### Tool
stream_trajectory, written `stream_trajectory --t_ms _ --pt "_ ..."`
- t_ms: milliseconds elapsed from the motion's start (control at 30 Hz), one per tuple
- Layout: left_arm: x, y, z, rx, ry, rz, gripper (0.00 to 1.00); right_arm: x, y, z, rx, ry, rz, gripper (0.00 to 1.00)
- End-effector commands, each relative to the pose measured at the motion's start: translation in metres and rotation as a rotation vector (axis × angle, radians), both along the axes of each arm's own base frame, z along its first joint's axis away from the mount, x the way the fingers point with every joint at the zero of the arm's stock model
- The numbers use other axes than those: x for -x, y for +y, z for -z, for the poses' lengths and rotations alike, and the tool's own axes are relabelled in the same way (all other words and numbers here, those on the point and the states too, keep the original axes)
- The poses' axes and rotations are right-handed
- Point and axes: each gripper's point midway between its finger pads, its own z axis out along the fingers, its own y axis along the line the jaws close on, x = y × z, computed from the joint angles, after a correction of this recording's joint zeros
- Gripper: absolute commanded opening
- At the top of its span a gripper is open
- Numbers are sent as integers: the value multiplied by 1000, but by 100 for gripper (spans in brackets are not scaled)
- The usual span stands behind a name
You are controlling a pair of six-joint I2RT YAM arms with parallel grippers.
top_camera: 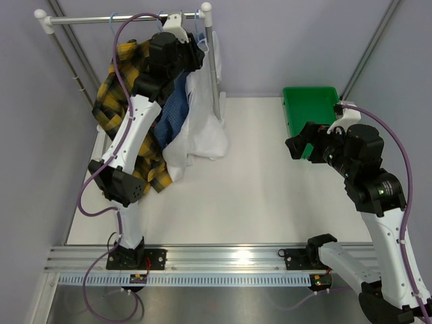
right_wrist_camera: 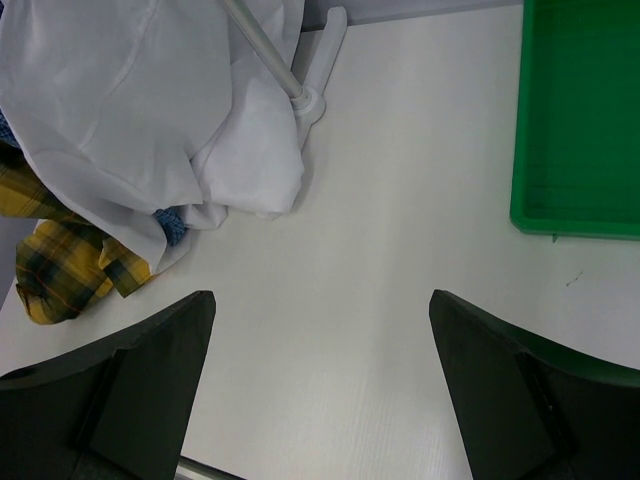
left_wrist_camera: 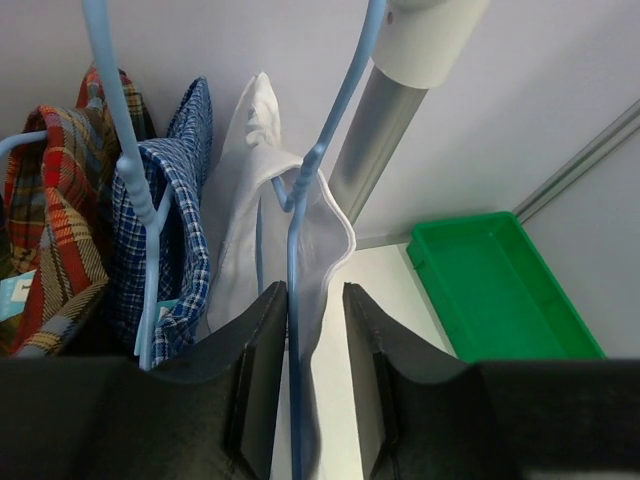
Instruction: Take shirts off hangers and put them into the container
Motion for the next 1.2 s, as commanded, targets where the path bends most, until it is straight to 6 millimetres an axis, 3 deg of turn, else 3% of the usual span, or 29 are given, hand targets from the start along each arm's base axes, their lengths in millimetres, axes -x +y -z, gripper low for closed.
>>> stream_trajectory --t_ms 0,300,333,400,567,800,933,967,1167 --pt "1 -14 -16 51 -52 69 31 8 4 -1 -6 -3 -30 100" --pt "-1 -19 -12 68 -45 97 11 10 4 2 -1 1 -37 99" --pt "-1 -21 -13 73 -47 107 13 10 4 3 1 2 -37 99" --pt "-2 -21 -13 77 -51 106 27 10 5 4 1 5 -39 99" --pt "-8 -23 -5 81 -44 102 26 11 4 3 5 5 -42 100" --pt "-14 -29 2 104 -38 115 16 13 3 2 15 5 -42 99" --pt "-12 -29 -17 151 -101 125 0 13 4 1 11 5 -49 99" --pt "-10 -28 -24 159 -118 126 0 14 5 1 10 5 -51 99" --pt "27 -7 -100 200 -310 119 0 16 2 1 33 -1 -55 99"
